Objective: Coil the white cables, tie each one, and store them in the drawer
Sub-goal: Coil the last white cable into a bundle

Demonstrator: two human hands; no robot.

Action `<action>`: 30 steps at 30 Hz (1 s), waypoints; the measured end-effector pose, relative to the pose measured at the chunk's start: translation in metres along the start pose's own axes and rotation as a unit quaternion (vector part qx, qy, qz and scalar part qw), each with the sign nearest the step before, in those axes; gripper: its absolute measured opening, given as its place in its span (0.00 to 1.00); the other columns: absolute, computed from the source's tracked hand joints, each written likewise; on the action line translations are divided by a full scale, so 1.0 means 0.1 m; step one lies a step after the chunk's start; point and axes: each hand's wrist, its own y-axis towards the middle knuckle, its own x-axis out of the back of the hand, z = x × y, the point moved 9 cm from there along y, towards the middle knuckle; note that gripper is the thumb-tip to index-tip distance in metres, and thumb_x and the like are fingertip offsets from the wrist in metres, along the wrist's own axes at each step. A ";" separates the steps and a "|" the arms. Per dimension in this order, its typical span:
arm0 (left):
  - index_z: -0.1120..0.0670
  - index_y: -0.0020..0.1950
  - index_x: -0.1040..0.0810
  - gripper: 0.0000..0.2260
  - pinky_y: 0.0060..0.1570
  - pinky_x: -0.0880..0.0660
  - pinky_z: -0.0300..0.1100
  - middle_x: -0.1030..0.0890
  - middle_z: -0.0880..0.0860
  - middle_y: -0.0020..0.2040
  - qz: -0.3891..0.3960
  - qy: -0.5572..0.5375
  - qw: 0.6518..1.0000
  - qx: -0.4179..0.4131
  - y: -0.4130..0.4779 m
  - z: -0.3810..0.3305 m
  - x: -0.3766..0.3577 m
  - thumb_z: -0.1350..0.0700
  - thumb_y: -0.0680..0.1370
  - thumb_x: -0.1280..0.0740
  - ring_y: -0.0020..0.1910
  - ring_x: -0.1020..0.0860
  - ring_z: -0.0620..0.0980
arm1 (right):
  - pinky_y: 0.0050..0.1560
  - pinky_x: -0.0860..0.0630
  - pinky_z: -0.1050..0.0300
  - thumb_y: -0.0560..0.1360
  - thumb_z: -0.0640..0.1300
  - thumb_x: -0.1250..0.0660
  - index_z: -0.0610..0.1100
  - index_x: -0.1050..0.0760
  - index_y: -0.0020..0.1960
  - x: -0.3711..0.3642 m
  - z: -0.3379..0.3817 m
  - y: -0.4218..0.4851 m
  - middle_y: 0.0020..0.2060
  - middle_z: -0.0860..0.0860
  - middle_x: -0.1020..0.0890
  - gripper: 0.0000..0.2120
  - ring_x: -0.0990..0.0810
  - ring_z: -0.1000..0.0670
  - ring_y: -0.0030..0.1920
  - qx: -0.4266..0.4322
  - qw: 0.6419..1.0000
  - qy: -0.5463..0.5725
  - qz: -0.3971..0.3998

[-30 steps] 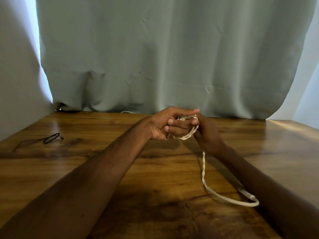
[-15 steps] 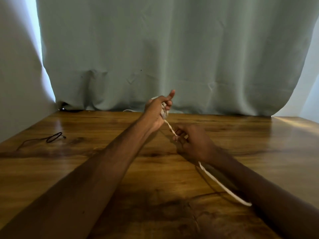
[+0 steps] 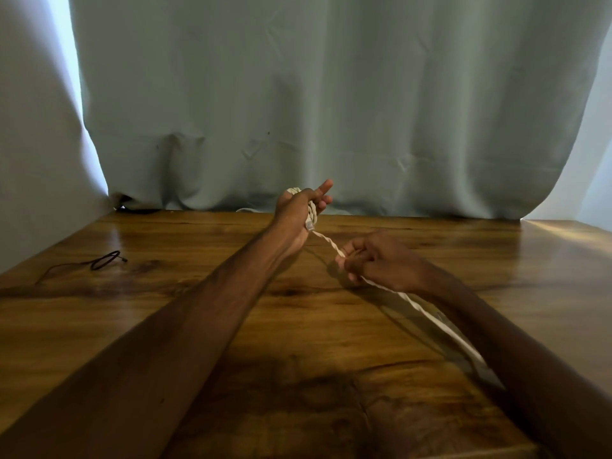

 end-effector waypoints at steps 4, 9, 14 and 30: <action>0.71 0.74 0.39 0.20 0.38 0.20 0.35 0.14 0.58 0.56 0.007 0.076 0.996 -0.039 0.01 -0.03 0.04 0.69 0.82 0.42 0.46 0.13 0.51 | 0.23 0.27 0.60 0.83 0.40 0.36 0.39 0.19 0.54 -0.03 0.07 -0.06 0.29 0.49 0.25 0.08 0.24 0.51 0.26 -0.019 0.991 0.130 0.023; 0.59 0.51 0.24 0.09 0.55 0.18 0.41 0.17 0.59 0.64 0.032 0.255 0.961 -0.104 -0.09 -0.06 -0.06 0.65 0.84 0.44 0.54 0.15 0.54 | 0.20 0.32 0.63 0.83 0.40 0.37 0.39 0.18 0.53 -0.07 0.12 -0.10 0.29 0.50 0.27 0.10 0.29 0.54 0.23 -0.036 0.985 0.158 0.066; 0.60 0.53 0.20 0.14 0.46 0.18 0.35 0.15 0.51 0.56 0.064 0.398 0.906 -0.130 -0.13 0.01 -0.08 0.63 0.85 0.45 0.42 0.14 0.41 | 0.23 0.35 0.63 0.81 0.39 0.34 0.43 0.16 0.55 -0.15 0.18 -0.13 0.31 0.50 0.23 0.08 0.30 0.54 0.24 -0.005 0.991 0.102 0.091; 0.57 0.38 0.14 0.42 0.20 0.39 0.37 0.29 0.53 0.22 0.364 0.380 0.844 0.103 -0.58 0.55 -0.54 0.33 0.83 0.59 0.16 0.36 0.48 | 0.38 0.25 0.55 0.81 0.47 0.31 0.47 0.15 0.55 0.68 0.32 -0.31 0.38 0.56 0.16 0.08 0.23 0.60 0.35 0.249 0.891 -0.218 -0.310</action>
